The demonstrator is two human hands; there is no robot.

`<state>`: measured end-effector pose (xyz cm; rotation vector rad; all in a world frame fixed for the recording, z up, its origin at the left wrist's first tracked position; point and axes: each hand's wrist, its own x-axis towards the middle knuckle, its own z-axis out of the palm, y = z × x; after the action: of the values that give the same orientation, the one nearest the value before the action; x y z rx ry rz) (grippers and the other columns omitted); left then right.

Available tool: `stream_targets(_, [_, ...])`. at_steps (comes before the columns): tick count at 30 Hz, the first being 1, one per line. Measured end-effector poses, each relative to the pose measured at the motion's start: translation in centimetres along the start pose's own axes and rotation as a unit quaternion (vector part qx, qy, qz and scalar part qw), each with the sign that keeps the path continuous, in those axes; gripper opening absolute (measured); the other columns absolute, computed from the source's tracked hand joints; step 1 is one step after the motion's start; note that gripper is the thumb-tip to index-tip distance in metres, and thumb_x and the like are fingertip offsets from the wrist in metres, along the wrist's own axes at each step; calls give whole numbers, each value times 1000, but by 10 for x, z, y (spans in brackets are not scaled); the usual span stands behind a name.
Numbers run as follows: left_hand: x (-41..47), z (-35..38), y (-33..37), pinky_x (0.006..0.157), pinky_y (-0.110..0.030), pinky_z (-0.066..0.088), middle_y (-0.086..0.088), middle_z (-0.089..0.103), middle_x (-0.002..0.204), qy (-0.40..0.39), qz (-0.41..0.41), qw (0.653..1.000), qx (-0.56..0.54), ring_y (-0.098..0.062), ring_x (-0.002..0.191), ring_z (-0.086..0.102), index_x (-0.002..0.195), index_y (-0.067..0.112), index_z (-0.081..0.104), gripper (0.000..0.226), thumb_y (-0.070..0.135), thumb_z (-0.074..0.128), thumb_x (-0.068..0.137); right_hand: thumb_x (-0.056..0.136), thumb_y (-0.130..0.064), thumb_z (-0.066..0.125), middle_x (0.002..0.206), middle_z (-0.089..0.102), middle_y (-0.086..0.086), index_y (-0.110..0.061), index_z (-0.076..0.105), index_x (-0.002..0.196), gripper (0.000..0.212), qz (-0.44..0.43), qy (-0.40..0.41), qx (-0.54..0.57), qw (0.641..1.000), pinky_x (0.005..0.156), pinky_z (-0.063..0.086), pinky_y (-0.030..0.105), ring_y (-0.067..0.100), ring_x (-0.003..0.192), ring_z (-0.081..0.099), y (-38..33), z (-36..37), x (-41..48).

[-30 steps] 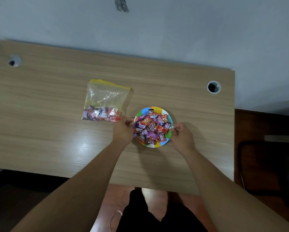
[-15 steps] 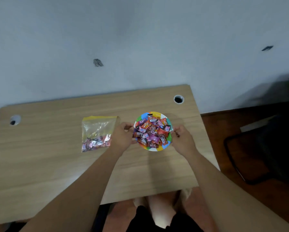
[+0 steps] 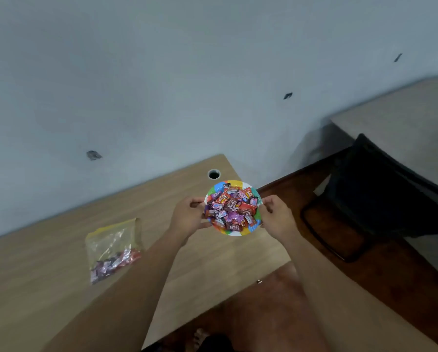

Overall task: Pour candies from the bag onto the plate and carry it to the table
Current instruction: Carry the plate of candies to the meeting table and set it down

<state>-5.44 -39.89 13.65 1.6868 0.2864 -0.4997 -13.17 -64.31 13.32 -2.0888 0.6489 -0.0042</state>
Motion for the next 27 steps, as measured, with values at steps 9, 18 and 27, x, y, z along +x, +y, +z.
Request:
stream_targets(9, [-56, 134, 19, 70, -40, 69, -15, 75, 109, -88, 30, 995, 27, -25, 78, 78, 116, 7, 69, 13, 8, 59, 107, 107, -31, 61, 98, 77, -4, -22, 63, 110, 9, 36, 72, 11, 997, 71, 70, 44, 13, 76, 80, 64, -132, -51])
stream_targets(18, [-136, 276, 8, 62, -32, 67, -14, 75, 114, -151, 39, 986, 64, -25, 87, 80, 110, 13, 67, 9, 12, 58, 109, 108, -30, 60, 94, 75, -5, -22, 62, 111, 9, 68, 136, 28, 988, 52, 59, 22, 10, 69, 78, 162, -255, -110])
stream_targets(27, [-219, 426, -12, 73, -37, 70, -11, 80, 116, -222, 41, 969, 104, -24, 99, 83, 122, 13, 70, 17, 17, 58, 110, 107, -30, 60, 98, 76, 0, -18, 65, 111, 13, 105, 207, 62, 971, 45, 53, 15, 13, 77, 78, 269, -379, -180])
